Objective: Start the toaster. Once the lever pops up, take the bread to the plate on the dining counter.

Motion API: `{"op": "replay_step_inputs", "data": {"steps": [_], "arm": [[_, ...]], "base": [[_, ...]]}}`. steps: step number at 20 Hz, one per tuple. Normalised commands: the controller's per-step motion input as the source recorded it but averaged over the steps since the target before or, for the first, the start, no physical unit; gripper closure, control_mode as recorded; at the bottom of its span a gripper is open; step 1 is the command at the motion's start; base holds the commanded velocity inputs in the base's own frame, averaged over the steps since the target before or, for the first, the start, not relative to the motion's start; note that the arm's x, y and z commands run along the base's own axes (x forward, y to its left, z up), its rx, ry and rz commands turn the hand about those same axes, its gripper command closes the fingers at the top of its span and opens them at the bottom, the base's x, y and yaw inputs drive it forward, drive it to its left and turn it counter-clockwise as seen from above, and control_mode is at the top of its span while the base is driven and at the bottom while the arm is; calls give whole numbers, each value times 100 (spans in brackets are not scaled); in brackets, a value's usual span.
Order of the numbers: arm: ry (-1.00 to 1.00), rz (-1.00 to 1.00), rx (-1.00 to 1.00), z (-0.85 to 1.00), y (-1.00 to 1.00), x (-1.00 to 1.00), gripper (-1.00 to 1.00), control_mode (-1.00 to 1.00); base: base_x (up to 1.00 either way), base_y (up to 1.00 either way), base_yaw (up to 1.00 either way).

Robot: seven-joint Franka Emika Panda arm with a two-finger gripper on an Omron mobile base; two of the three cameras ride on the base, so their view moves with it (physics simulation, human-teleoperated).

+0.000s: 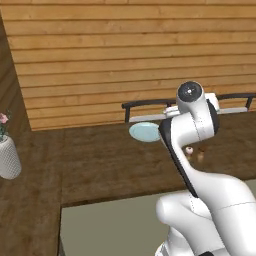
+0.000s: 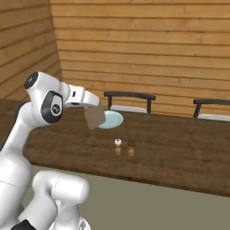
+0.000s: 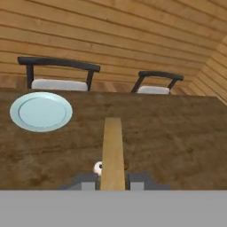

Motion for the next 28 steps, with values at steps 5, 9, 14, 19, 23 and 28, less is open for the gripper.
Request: {"op": "replay_step_inputs", "data": {"steps": [5, 9, 14, 19, 23, 28], "arm": [[-3, -1, 0, -3, 4, 9, 100, -100], [-9, -7, -1, -12, 17, 45, 100, -100], [0, -9, 0, -17, 6, 63, 100, -100], [0, -5, 0, -12, 5, 84, 100, -100], [2, -2, 0, -18, 13, 89, 100, -100], [10, -2, 0, -38, 15, 86, 100, -100]], "base": [[49, 23, -5], [0, 0, 0], [0, 0, 0], [0, 0, 0], [0, 0, 0], [0, 0, 0]]}}
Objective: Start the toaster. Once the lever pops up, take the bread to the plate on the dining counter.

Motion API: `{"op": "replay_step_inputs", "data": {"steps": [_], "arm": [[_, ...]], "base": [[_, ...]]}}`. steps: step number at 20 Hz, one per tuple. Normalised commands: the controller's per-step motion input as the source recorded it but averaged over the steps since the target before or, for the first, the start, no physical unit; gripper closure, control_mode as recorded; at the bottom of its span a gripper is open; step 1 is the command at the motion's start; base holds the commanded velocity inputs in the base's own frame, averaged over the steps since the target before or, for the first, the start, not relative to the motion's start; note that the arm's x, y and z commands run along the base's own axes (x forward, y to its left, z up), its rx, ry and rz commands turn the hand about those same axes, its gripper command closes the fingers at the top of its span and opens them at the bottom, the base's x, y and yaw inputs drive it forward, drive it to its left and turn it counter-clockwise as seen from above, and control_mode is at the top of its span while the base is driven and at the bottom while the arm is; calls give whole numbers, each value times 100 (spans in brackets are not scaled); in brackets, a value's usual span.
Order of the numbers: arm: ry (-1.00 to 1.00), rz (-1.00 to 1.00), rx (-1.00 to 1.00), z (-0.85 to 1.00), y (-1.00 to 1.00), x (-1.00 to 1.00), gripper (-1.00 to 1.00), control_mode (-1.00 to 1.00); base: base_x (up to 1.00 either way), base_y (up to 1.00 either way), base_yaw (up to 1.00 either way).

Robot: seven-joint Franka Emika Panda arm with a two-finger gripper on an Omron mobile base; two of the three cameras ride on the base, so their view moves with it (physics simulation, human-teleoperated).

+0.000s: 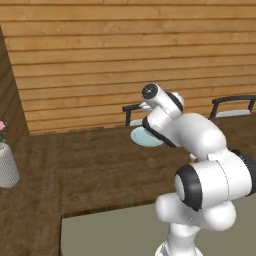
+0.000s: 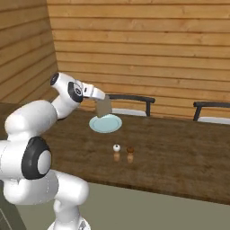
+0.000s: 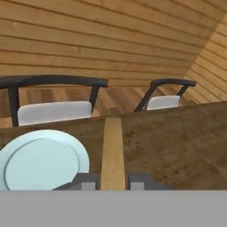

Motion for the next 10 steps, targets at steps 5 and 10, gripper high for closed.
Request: {"op": "replay_step_inputs", "data": {"steps": [5, 10], "arm": [[11, -1, 0, -43, 4, 72, 100, -100], [13, -3, 0, -50, 5, 58, 100, -100]], "base": [[0, 0, 0], [0, 0, 0]]}}
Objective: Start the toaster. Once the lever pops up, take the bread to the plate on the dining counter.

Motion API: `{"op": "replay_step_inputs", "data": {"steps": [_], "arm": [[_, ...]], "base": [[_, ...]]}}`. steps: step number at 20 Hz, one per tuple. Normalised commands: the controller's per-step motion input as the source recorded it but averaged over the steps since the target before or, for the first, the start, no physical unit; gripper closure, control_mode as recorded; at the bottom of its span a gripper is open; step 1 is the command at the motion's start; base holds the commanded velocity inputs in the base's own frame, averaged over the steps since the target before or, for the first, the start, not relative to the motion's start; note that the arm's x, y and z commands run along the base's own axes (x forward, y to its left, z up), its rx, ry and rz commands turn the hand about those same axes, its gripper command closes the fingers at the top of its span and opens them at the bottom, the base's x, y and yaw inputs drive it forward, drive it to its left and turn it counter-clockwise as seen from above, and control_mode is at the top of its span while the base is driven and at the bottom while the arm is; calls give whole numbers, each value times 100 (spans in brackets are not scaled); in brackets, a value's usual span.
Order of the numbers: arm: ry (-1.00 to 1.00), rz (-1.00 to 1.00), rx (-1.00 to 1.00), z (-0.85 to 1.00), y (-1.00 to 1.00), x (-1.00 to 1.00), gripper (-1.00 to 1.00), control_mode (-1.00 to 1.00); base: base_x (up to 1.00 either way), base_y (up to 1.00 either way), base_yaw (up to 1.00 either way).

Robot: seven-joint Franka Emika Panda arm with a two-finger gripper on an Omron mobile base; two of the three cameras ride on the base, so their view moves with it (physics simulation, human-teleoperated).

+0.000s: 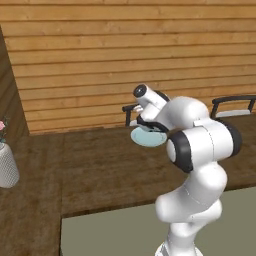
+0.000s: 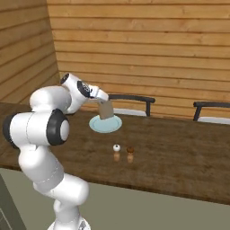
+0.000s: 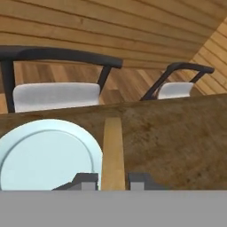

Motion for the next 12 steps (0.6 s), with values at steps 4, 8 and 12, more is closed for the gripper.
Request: {"op": "replay_step_inputs", "data": {"steps": [4, 8, 12], "arm": [[12, -4, 0, -53, 2, 42, 100, -100], [9, -5, 0, -47, 0, 35, 100, -100], [9, -7, 0, -47, 0, 28, 100, -100]], "base": [[0, 0, 0], [0, 0, 0], [0, 0, 0]]}}
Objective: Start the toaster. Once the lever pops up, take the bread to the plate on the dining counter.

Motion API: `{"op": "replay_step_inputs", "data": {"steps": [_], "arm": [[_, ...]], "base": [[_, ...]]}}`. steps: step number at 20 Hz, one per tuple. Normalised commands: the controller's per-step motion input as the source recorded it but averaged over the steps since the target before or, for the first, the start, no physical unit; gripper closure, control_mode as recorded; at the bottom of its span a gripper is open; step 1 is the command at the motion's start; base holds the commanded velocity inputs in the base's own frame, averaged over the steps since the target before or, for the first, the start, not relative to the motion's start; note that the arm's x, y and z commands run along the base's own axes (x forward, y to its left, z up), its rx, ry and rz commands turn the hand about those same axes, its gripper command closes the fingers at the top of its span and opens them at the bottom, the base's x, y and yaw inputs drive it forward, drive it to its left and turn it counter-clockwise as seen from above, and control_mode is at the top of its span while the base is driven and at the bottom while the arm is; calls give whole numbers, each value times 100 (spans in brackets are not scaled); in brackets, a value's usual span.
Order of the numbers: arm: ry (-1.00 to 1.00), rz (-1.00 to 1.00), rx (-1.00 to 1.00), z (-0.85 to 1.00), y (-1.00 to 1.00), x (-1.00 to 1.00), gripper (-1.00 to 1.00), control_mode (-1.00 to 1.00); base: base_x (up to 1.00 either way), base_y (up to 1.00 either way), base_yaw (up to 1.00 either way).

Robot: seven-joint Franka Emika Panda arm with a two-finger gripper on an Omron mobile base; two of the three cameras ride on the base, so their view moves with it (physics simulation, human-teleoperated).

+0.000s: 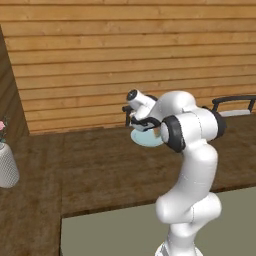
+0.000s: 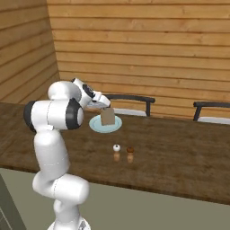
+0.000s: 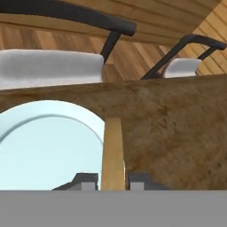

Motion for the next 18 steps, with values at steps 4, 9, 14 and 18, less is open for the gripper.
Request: {"op": "replay_step_inputs", "data": {"steps": [4, 9, 14, 18], "arm": [[8, -8, -3, -48, 0, 21, 100, -100], [5, -8, -3, -47, 0, 29, 100, -100], [1, -7, 0, -37, 0, 7, -100, -100], [0, 0, 0, -30, -6, -43, -100, -100]], "base": [[0, 0, 0], [0, 0, 0], [0, 0, 0], [0, 0, 0]]}}
